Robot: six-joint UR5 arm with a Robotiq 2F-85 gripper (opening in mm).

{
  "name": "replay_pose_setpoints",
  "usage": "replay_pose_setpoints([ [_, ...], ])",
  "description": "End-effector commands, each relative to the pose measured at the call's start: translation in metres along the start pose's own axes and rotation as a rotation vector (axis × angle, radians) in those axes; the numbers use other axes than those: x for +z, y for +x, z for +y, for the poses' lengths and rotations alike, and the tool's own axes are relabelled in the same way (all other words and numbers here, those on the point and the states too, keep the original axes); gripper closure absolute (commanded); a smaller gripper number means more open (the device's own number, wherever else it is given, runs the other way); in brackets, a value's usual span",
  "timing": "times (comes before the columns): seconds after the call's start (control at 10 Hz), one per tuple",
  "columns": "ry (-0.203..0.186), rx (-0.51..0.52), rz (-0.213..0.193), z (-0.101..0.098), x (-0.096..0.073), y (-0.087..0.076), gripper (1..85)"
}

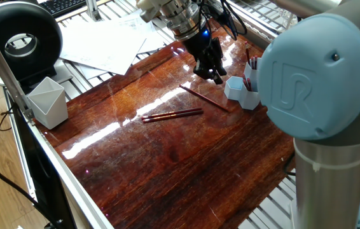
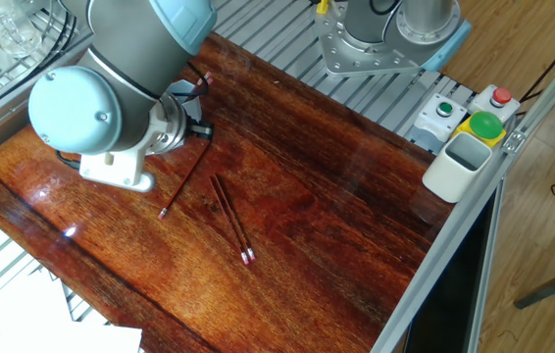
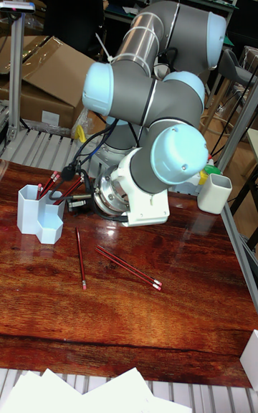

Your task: Put the pen into the pen holder

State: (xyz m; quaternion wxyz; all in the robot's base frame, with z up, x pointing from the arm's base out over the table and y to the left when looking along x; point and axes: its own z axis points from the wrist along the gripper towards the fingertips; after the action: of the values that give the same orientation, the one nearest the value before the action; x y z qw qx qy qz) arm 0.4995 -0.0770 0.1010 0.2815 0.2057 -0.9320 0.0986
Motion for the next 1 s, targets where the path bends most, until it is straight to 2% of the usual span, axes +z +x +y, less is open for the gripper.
replay_pose_setpoints([
  [0.0, -0.017, -0.001, -0.023, 0.004, -0.001, -0.006, 50.3],
  [0.3, 0.009, -0.01, 0.015, -0.003, -0.001, 0.004, 50.3],
  [0.5, 0.012, -0.012, 0.005, -0.004, -0.001, 0.002, 50.0],
  [0.6, 0.017, -0.015, 0.015, -0.007, 0.004, -0.004, 50.0],
  [0.7, 0.016, -0.031, 0.015, -0.011, 0.015, -0.018, 50.0],
  [0.9, 0.017, -0.025, -0.023, -0.013, 0.031, -0.048, 50.0],
])
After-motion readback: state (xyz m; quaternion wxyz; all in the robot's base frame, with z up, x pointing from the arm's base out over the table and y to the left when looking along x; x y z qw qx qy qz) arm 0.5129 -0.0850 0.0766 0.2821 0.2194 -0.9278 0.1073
